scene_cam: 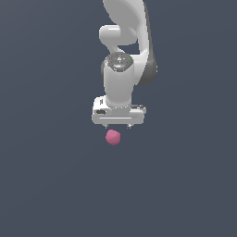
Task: Pick up the object and move it to a goal position.
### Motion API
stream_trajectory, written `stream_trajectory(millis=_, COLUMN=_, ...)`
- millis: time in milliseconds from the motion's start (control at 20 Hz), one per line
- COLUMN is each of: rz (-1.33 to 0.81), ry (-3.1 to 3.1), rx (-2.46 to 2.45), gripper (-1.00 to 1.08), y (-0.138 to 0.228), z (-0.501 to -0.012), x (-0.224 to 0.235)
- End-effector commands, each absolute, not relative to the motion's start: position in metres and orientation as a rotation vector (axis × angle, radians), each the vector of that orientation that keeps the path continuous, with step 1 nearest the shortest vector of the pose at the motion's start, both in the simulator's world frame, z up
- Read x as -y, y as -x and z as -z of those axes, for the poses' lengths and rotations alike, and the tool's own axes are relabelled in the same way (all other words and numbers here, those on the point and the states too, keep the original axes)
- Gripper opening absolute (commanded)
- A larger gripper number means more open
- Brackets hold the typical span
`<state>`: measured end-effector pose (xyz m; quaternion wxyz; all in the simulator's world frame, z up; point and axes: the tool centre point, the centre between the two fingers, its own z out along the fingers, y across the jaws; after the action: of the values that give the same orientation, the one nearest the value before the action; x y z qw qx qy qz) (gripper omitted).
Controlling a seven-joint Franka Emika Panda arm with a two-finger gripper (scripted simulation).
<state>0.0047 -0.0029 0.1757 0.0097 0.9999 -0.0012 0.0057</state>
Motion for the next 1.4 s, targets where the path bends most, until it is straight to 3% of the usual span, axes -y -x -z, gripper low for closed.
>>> stream_trajectory(millis=0, rz=-0.018, ry=-3.122, rx=0.004, gripper=1.0, y=-0.005, z=-0.176, x=0.003)
stream_trajectory(millis=1350, rz=-0.047, ry=-3.126, rx=-0.255, gripper=1.0, y=-0.003, z=-0.173, x=-0.003)
